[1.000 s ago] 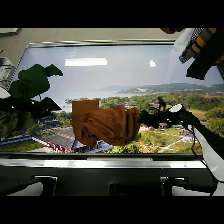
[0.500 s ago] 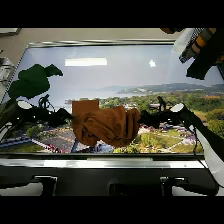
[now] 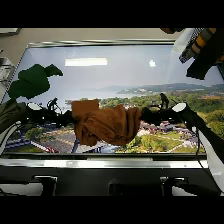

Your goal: Fold the clothes and pants, and hang the long-sleeved shirts on hangers.

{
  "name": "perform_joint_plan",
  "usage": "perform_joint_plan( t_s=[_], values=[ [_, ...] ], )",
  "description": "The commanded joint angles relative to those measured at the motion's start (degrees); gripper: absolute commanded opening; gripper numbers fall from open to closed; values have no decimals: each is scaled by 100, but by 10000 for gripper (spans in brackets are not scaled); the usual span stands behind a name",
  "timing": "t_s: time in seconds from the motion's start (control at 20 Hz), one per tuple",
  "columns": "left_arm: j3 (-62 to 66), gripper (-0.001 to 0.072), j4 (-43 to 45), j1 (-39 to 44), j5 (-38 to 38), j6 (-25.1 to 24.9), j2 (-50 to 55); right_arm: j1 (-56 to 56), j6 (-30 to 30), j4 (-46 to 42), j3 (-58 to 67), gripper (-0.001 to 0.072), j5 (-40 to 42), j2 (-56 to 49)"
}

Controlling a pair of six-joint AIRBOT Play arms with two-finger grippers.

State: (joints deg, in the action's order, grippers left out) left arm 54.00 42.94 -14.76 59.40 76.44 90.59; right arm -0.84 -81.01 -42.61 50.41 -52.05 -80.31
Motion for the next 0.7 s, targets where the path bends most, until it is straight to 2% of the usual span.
perform_joint_plan(
  t_s=[0.0,0.15,0.25,0.5,0.65],
  values=[
    [328,11,-343,48,42,-155,-118,-7,125,-7,39,29,164,291],
    [1316,10,-133,50,50,-140,-564,-7,254,-575,651,28,98,776],
    [2251,10,81,50,50,48,-935,-7,223,-1084,1416,28,-11,1128],
    [4758,11,1749,50,52,1338,-2017,-7,-603,-2914,3458,28,-494,2269],
    [5508,11,2586,50,55,2109,-2815,-7,-876,-3768,4175,28,-789,3158]
  ],
)
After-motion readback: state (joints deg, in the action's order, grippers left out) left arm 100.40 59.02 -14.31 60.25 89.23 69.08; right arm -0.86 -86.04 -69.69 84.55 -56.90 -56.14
